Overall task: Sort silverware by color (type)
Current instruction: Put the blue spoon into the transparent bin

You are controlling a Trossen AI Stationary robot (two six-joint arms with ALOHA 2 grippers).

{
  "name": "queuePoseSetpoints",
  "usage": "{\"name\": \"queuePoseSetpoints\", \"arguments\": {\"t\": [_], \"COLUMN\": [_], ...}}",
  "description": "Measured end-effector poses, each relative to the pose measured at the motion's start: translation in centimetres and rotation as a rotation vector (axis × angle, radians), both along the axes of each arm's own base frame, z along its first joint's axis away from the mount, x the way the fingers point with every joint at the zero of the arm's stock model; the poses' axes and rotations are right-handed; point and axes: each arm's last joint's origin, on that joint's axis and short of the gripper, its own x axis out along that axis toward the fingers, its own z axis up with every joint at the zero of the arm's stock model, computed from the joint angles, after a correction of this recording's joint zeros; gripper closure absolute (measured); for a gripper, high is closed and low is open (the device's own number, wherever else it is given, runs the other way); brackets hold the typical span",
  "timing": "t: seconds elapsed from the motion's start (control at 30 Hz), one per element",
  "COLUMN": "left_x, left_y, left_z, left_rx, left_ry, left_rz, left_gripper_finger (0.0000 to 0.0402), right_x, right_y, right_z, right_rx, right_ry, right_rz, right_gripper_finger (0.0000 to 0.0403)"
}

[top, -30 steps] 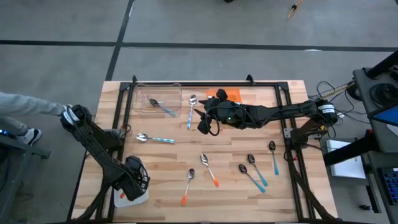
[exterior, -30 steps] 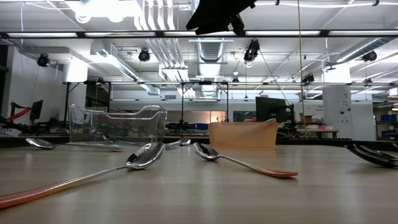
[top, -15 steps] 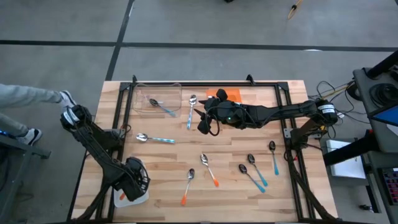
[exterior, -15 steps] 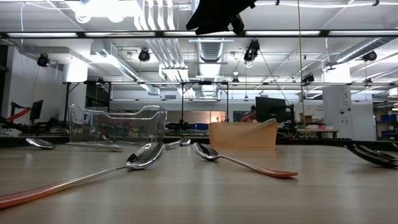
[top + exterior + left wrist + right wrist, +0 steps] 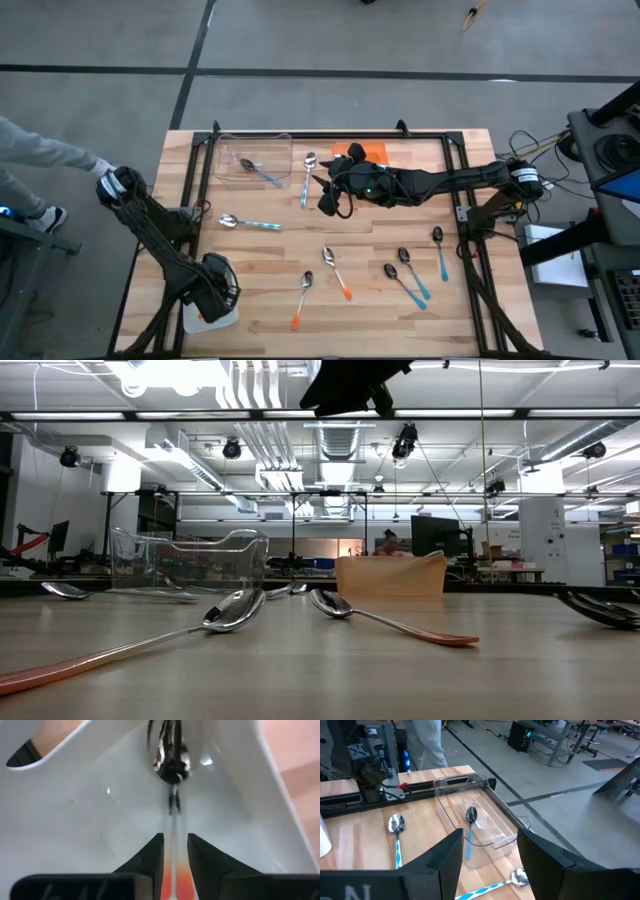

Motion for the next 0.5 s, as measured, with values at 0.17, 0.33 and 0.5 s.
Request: {"name": "queuePoseSetpoints", "arguments": {"t": [0.17, 0.33, 0.5], "left_x": [0.4, 1.5, 3.2], "left_y": [0.2, 1.0, 2.6], "left_z": [2.6, 6.1, 10.0], "left_rx": [-0.071, -0.016, 0.199], "left_ry": [-0.081, -0.347, -0.634], "left_rz": [-0.063, -0.178, -0.400], "left_gripper_finger": [0.0329, 0.0329, 0.0331], "right_x": [0.0, 0.0, 0.4], "right_y": [0.0, 0.0, 0.0], "right_z": [-0.1, -0.5, -1.4], "right_rx": [0.003, 0.015, 0.028], "right_ry": [0.012, 0.032, 0.056], "right_rz": [0.000, -0.004, -0.001], "right_gripper_finger": [0.0225, 0.0225, 0.0225]}}
